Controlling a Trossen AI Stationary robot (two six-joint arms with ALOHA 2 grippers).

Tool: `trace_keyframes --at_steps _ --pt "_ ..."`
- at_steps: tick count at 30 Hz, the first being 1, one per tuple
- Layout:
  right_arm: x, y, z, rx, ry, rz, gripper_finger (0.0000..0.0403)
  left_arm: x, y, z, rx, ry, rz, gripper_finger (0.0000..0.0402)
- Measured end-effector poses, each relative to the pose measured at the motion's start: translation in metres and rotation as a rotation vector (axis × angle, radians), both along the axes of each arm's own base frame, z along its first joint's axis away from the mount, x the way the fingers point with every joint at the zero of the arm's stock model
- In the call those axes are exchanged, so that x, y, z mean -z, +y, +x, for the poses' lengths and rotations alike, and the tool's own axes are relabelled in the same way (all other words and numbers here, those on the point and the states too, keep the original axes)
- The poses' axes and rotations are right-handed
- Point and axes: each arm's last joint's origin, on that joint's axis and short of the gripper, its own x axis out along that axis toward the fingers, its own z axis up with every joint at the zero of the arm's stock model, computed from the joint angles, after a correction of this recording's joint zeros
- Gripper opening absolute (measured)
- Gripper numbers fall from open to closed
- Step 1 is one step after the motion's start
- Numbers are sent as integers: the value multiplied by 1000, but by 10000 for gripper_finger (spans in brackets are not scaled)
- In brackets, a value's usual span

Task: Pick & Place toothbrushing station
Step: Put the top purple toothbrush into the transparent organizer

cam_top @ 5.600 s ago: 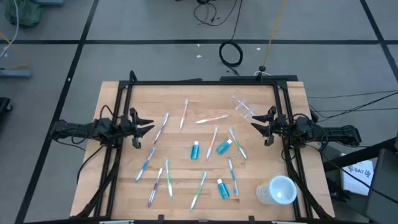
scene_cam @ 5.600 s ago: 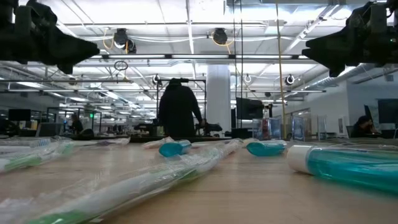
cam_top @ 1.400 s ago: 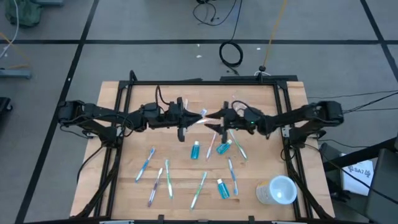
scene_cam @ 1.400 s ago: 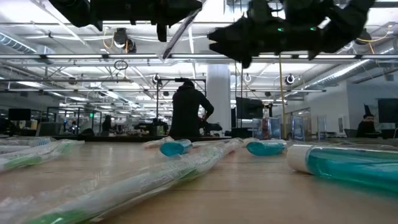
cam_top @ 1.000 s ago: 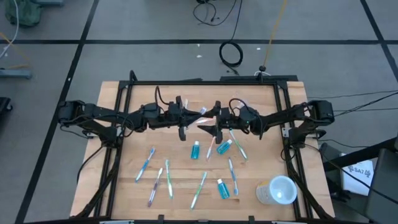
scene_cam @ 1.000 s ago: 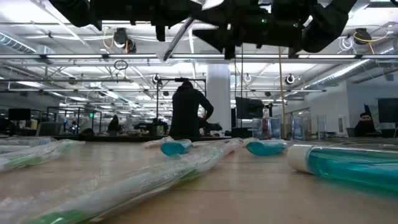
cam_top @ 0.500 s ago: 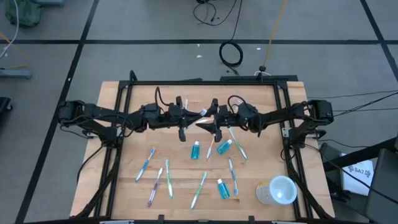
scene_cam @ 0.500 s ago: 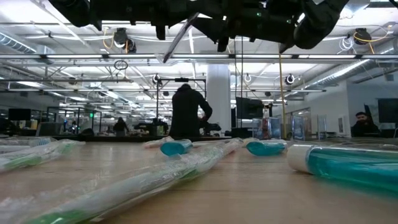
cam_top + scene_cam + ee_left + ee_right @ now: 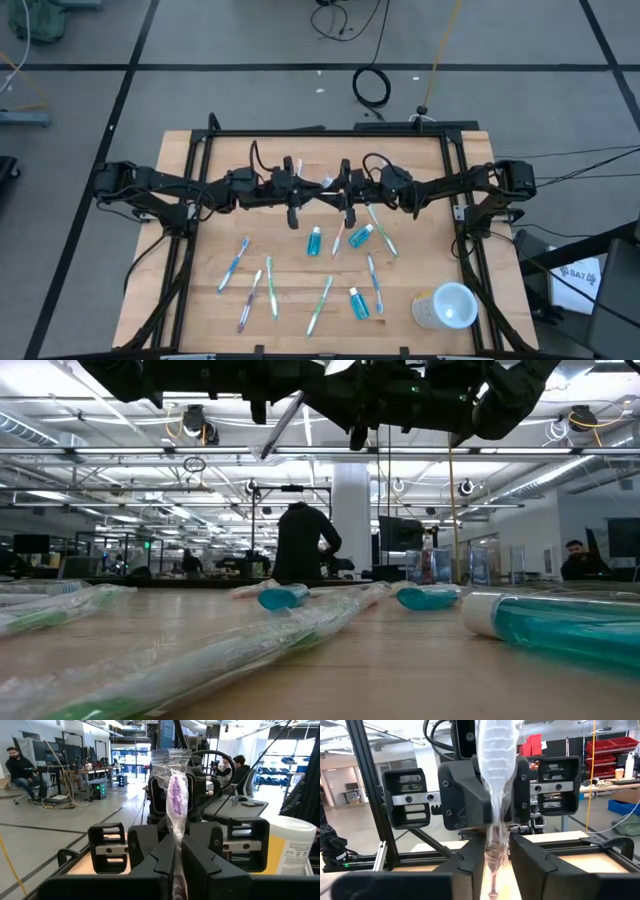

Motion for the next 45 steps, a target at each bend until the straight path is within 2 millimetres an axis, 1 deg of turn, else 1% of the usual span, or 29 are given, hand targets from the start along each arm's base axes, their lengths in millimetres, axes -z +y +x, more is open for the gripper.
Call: trace_keyframes --at_steps 6,9,14,17,20,22,25,27,29,31,34,37,40,45 --pt "0 0 0 0 1 0 29 1 0 0 0 13 -2 43" --pt "0 0 0 0 4 0 29 2 0 0 0 20 -2 43" --pt "0 -2 -1 8 21 2 44 3 -1 0 -4 32 33 51" --pt "-3 -7 -4 20 30 3 35 3 -1 0 -7 37 51 71" --pt "-7 -11 -9 34 66 -1 26 5 -1 0 -20 58 65 99" --pt "-10 -13 -12 48 92 -15 26 6 0 0 -52 69 60 121" --pt "-13 -18 -21 81 176 -28 34 9 2 0 -142 110 59 152" --pt "-13 -22 -28 145 254 -38 36 12 5 -1 -202 141 73 169" --pt "-14 -27 -37 246 334 -67 33 15 8 -1 -240 175 81 182" --pt "-21 -34 -47 368 366 -112 26 19 11 -2 -251 218 77 191" --pt "-31 -46 -65 557 409 -145 25 26 14 -3 -261 285 74 197" --pt "-36 -60 -83 745 481 -137 27 29 19 -4 -275 317 69 197" --pt "-32 -74 -100 854 557 -81 31 30 23 -5 -290 325 33 198" --pt "-9 -91 -119 940 607 23 24 31 29 -6 -314 322 -2 198"
